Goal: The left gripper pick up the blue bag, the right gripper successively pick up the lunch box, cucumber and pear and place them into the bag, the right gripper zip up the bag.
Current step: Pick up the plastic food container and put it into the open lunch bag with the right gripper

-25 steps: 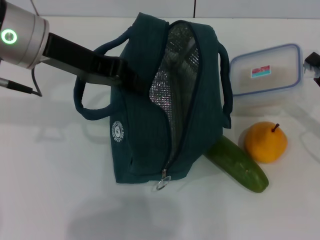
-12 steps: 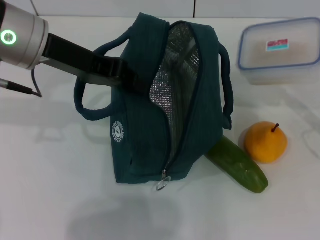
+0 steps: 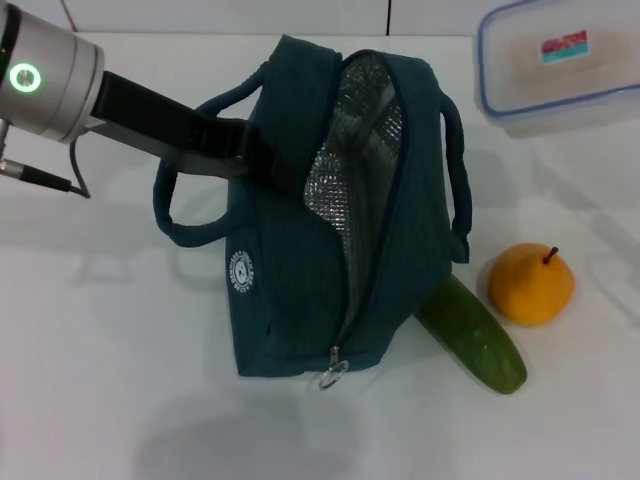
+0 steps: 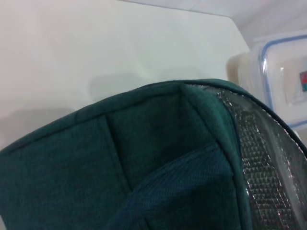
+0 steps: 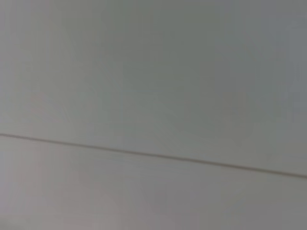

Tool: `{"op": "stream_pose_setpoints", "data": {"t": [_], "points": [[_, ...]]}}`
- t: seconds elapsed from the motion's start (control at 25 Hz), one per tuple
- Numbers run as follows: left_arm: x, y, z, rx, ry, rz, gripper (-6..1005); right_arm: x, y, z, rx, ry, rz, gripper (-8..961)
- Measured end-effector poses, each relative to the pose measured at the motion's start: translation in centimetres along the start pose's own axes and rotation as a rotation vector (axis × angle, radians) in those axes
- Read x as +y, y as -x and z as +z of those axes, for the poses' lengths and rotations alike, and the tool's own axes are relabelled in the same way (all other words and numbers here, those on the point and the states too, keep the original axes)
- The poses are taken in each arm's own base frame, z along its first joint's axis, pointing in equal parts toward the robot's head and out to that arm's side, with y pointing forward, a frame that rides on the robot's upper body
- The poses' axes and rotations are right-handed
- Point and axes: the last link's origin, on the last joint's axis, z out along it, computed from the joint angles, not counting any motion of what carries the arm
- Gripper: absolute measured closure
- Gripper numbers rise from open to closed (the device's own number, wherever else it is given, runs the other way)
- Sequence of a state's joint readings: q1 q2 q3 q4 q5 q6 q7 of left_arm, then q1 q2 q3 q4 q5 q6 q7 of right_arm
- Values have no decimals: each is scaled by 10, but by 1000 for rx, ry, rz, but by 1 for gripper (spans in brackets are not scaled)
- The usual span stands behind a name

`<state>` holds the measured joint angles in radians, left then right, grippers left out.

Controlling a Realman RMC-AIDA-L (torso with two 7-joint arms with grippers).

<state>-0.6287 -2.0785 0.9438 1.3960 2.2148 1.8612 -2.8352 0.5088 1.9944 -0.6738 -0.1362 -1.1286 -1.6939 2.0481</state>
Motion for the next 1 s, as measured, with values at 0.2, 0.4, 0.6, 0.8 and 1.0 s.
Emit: {"op": "stream_pose_setpoints", "data": {"t": [0.2,0.4,0.6,0.8,1.0], "points": [[0,0,0,0,0,1,948,11,-7,25,43,102,20,859],[1,-1,1,2,-3,5,948,15,-11,47,84,144,30,859],[0,-1,1,1,-4,3,948,13,-13,54,82,141,46,859],[-1,0,2,1,-2,4,948,17,-14,61,87,166,51,859],[0,-1,5,-6,4,11,948,24,-19,80,131,215,54,859]]}}
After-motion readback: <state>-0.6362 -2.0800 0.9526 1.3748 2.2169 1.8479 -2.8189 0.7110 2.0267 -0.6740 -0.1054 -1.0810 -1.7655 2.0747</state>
